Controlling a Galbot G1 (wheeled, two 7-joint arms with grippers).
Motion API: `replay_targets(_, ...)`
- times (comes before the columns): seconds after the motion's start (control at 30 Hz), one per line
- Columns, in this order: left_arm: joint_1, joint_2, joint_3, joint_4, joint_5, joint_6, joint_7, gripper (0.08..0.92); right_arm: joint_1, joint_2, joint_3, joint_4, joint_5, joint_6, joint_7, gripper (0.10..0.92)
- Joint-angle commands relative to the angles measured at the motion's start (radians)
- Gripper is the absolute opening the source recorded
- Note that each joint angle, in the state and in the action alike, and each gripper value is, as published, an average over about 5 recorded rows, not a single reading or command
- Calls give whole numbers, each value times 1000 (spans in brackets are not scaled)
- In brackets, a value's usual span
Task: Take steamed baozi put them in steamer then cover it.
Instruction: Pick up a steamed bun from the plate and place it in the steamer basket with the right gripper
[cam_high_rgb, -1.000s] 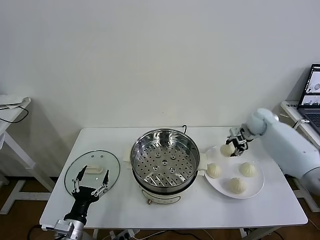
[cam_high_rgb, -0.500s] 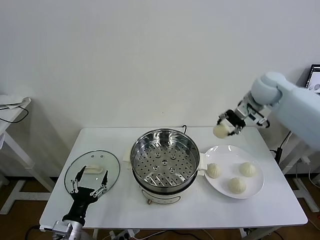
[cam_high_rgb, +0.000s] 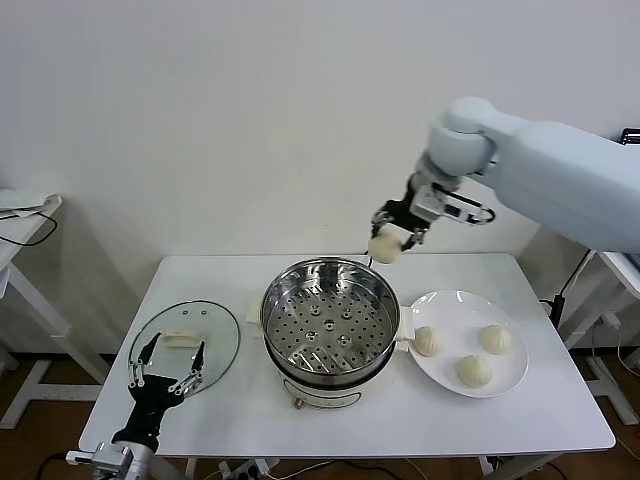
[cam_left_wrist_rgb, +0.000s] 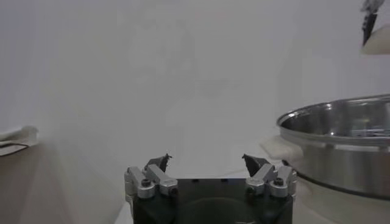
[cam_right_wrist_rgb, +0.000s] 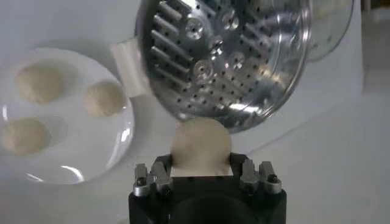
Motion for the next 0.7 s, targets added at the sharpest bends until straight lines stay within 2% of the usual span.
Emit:
replay_targets(0.03,-1,0,-54,3,-20,3,9,823,-55,194,-25,-125,-30,64,20,636)
replay_targets(0.3,-2,1,-76,11,-30,4,14,823,-156,251,20,-203,-72,95,20,636)
replay_targets(0.7,-9,0,-74,15,-34,5,17,823,-217,247,27,-241,-103,99,25,636)
